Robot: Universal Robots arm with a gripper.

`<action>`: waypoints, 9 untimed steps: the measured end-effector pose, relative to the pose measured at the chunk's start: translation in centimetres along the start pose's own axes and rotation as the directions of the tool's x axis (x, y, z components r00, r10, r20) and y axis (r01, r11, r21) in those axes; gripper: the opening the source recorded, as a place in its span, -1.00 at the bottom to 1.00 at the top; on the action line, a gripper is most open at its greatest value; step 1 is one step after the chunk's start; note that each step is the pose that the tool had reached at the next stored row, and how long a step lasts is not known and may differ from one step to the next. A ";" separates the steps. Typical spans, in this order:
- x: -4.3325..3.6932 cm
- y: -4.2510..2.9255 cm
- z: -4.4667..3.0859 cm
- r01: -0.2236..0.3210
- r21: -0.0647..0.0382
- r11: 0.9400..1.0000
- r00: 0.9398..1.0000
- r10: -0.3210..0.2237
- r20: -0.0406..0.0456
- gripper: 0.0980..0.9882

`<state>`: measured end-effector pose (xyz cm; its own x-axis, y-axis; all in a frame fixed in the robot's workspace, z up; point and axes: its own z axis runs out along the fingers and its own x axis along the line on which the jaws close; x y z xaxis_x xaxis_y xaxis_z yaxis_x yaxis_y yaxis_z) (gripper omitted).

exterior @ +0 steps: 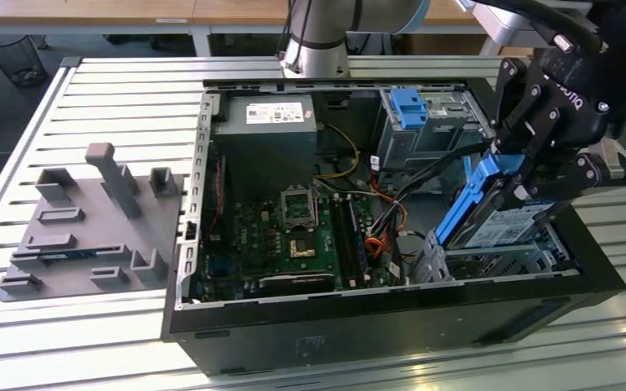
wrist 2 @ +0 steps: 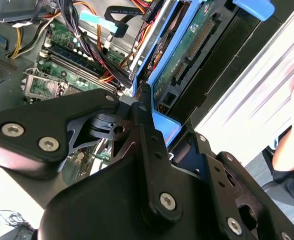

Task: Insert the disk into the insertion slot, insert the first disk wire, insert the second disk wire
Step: 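Insert the disk into the insertion slot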

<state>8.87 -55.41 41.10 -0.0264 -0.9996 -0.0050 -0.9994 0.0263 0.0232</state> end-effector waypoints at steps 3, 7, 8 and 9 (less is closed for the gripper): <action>0.00 0.00 0.19 0.000 0.000 1.000 1.000 0.000 0.000 -0.39; 0.00 -0.01 0.53 0.000 0.000 1.000 1.000 0.000 0.000 -0.39; 0.00 -0.01 0.63 0.000 0.000 1.000 1.000 0.000 0.000 -0.39; 0.01 -0.02 0.73 0.000 0.000 1.000 1.000 0.000 0.000 -0.39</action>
<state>8.88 -55.41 40.37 -0.0264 -0.9996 -0.0051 -0.9994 0.0263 0.0232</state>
